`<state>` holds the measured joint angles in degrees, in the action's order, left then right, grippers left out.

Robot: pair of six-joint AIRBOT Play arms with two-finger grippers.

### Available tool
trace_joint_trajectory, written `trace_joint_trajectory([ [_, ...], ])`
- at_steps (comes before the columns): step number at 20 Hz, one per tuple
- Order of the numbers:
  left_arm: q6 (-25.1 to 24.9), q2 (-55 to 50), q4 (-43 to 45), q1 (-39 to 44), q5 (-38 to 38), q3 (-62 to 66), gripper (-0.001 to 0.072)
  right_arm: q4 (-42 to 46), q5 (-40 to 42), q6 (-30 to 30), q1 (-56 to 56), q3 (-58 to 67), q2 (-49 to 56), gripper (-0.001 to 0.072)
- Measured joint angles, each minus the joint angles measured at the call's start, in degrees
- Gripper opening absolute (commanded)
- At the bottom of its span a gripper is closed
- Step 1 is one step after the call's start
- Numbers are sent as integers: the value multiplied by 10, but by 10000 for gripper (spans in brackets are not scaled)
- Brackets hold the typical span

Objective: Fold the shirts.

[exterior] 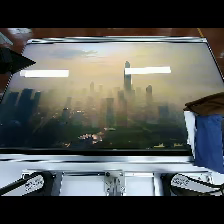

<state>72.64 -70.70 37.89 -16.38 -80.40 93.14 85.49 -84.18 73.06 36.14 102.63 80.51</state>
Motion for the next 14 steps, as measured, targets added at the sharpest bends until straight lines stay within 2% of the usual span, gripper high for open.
trace_joint_trajectory([
  [5, 3, 0, 0, 0, -2, 0, 34, -25, 19, -9, 1, 0, 12, 61],
  [7, 5, 0, 0, 0, -2, 0, 34, 7, -30, -2, 4, 0, 16, 60],
  [11, 5, 0, 0, 0, -3, 0, 34, 84, -122, 49, 36, -5, 16, 60],
  [14, 5, 0, 0, 0, -2, 0, 34, 106, -137, 79, 73, -62, 5, 61],
])
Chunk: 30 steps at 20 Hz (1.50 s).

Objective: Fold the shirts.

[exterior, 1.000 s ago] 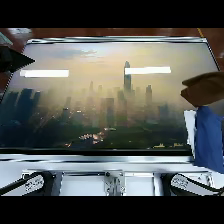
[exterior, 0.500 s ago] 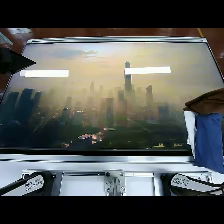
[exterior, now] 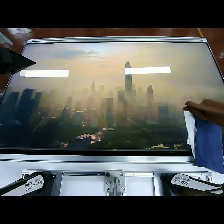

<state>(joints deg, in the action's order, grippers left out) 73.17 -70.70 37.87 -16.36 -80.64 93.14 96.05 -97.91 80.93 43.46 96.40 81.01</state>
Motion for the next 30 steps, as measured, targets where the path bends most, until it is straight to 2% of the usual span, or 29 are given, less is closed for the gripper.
trace_joint_trajectory([
  [4, 0, 0, 0, 0, 0, 0, 34, 44, -45, 12, 30, -155, -23, 61],
  [8, 0, 0, 0, 0, 3, 0, 34, 98, -57, 22, 40, -289, -33, 61],
  [9, 0, 0, 0, 0, 3, 0, 34, 105, -51, 29, 41, -311, -34, 89],
  [10, 0, 0, 0, 0, 4, 0, 34, 108, -42, 36, 42, -331, -35, 347],
  [11, 0, 0, -2, 0, 5, 0, 34, 112, -33, 42, 42, -344, -36, 664],
  [12, 1, 0, -3, 0, 5, 0, 34, 119, -29, 44, 43, -353, -36, 690],
  [15, 1, -2, -3, 0, 6, 0, 33, 165, -27, 43, 43, -340, -37, 683],
  [18, 1, -9, 8, 10, 7, 0, 32, 188, -34, 49, 42, -250, -45, 683],
  [20, 1, -16, 62, 37, 5, 0, 32, 130, -14, 52, 36, -157, -50, 682],
  [22, 18, -29, 163, 87, 2, 0, 34, 22, 30, 50, 12, -70, -53, 681],
  [23, 29, -41, 220, 120, -7, 0, 77, -36, 44, 48, -13, -36, -54, 681],
  [24, 36, -57, 271, 153, -20, 0, 366, -80, 51, 44, -43, -14, -55, 682],
  [25, 44, -74, 310, 182, -36, 0, 720, -113, 59, 43, -82, -3, -54, 689],
  [27, 76, -110, 361, 234, -56, 0, 709, -146, 53, 46, -161, -9, -50, 692],
  [30, 121, -145, 394, 276, -66, -6, 708, -165, 43, 64, -247, -53, -46, 691],
])
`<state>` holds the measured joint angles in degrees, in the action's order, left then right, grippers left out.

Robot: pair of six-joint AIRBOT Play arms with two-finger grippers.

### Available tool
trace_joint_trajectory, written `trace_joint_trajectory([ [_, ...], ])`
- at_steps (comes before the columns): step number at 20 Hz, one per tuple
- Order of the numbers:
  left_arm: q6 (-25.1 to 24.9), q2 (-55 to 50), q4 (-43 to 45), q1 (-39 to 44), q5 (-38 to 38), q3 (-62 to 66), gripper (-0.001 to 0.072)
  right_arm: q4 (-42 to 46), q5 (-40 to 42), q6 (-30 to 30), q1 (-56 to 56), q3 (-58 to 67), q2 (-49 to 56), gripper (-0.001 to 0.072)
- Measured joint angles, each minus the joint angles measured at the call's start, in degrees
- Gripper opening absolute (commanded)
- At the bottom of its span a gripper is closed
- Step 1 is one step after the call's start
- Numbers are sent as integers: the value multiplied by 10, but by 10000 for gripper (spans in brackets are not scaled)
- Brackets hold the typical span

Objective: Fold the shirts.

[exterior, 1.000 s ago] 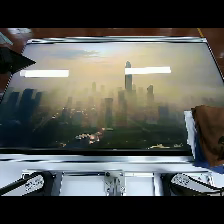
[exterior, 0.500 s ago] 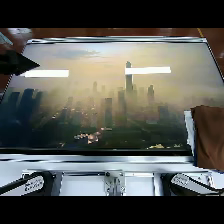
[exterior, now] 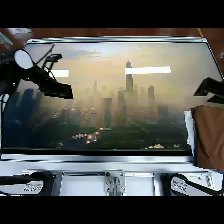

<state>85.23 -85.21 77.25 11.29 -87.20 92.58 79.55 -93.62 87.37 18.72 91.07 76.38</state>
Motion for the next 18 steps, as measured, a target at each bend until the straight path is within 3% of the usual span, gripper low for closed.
trace_joint_trajectory([
  [7, 33, -12, -2, 25, 18, -16, 708, -2, -5, 15, -100, -54, 1, 691],
  [18, 40, -14, -5, 27, 50, -19, 708, -1, -7, 18, -117, -61, 1, 691],
])
